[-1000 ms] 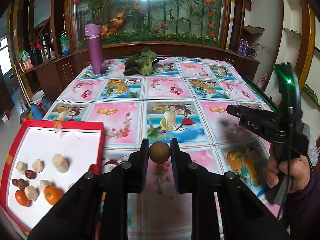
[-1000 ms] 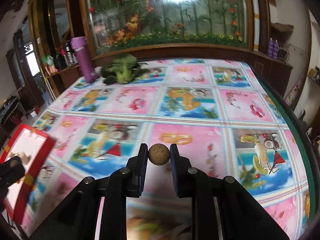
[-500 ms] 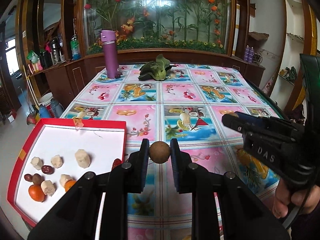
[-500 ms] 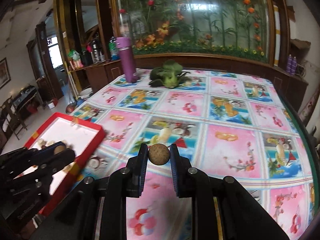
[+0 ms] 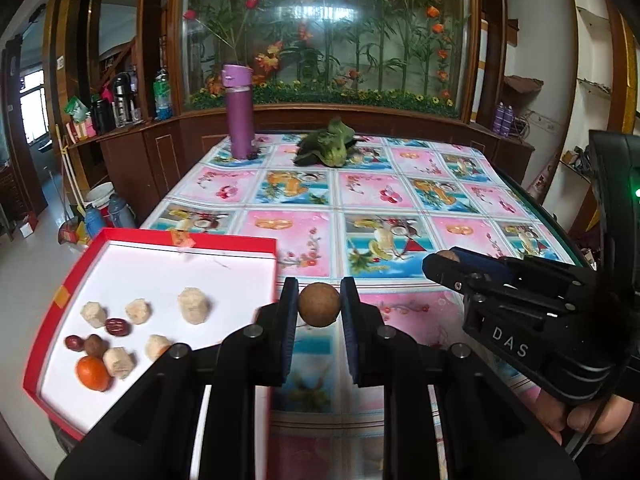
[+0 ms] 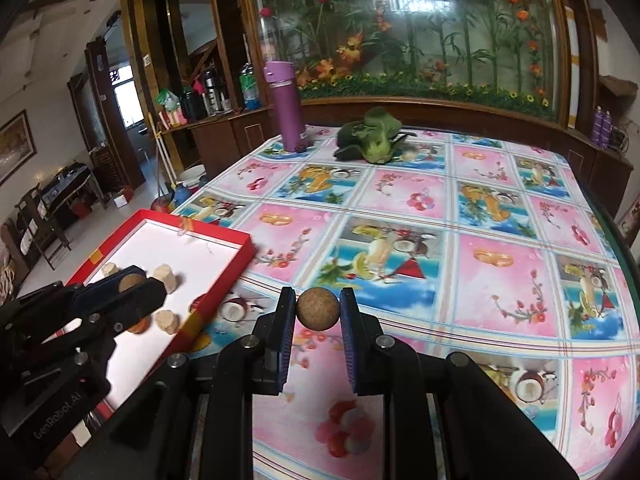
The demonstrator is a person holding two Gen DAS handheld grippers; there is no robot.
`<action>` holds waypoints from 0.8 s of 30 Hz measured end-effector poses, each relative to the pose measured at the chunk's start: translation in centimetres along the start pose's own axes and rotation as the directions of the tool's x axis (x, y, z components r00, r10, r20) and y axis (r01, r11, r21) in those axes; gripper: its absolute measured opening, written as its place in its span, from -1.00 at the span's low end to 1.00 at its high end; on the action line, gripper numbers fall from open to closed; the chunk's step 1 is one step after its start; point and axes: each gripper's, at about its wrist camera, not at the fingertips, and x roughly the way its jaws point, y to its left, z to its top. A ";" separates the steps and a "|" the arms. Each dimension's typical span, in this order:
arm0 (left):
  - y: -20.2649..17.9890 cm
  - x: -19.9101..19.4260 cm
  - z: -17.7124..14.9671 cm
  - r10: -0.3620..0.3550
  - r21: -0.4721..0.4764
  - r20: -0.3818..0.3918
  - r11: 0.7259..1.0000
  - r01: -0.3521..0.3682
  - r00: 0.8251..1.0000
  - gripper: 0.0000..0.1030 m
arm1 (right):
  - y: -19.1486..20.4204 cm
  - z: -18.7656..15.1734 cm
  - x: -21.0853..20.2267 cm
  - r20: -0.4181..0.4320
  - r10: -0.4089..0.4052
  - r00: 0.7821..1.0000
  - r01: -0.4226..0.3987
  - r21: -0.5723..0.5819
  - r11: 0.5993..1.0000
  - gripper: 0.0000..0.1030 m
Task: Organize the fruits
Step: 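Carry the held nut over the red-rimmed tray with the right gripper, then open the right gripper to drop the nut into the tray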
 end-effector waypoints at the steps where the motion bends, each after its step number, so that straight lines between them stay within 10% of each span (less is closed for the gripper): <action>1: 0.8 -0.5 0.1 0.012 -0.010 0.011 1.000 -0.012 1.000 -0.55 | 0.5 0.3 0.1 -0.004 0.010 1.000 -0.010 -0.009 1.000 -0.60; 13: 15.1 -1.6 -0.7 0.290 -0.169 -0.044 0.941 -0.293 0.956 -0.55 | 11.0 2.7 5.1 -0.106 0.198 0.975 -0.211 -0.139 0.968 -0.60; 24: 18.0 0.0 -3.0 0.314 -0.188 -0.114 0.925 -0.331 0.942 -0.55 | 16.9 1.3 9.7 -0.241 0.258 0.936 -0.294 -0.125 0.948 -0.60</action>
